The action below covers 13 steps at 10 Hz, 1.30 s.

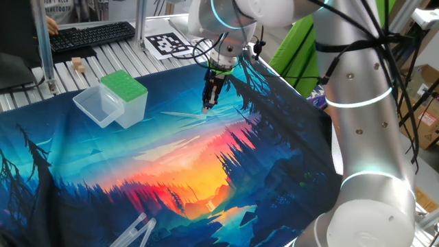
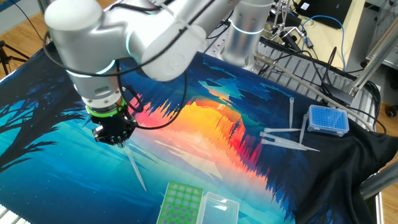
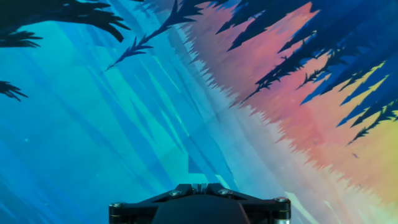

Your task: Insert a large pipette tip into the holder for large pipette tips

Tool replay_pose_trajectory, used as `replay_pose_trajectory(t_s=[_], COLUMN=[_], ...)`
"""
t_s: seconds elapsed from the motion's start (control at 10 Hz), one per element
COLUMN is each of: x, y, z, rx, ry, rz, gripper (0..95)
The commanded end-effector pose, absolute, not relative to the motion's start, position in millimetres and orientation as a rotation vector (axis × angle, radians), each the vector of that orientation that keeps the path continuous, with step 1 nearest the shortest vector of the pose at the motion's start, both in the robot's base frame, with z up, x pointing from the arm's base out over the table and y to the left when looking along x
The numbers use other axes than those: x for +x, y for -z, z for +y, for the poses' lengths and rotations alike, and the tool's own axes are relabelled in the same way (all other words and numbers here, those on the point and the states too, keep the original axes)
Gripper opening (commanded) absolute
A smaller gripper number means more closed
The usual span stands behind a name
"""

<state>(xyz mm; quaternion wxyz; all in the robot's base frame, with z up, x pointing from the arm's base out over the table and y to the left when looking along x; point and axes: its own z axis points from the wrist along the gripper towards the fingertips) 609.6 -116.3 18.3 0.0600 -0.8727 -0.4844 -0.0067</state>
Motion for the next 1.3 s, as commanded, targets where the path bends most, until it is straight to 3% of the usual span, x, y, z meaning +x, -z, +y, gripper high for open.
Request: replay_pose_trajectory(t_s=[0.1,1.3], x=[611.4,608.3], y=[-16.3,-14.6], z=[-117.0,-114.7], rx=[-2.603,-2.55], ry=[0.028,0.077], rz=[-1.456,-1.37], gripper=[0.0,0.0])
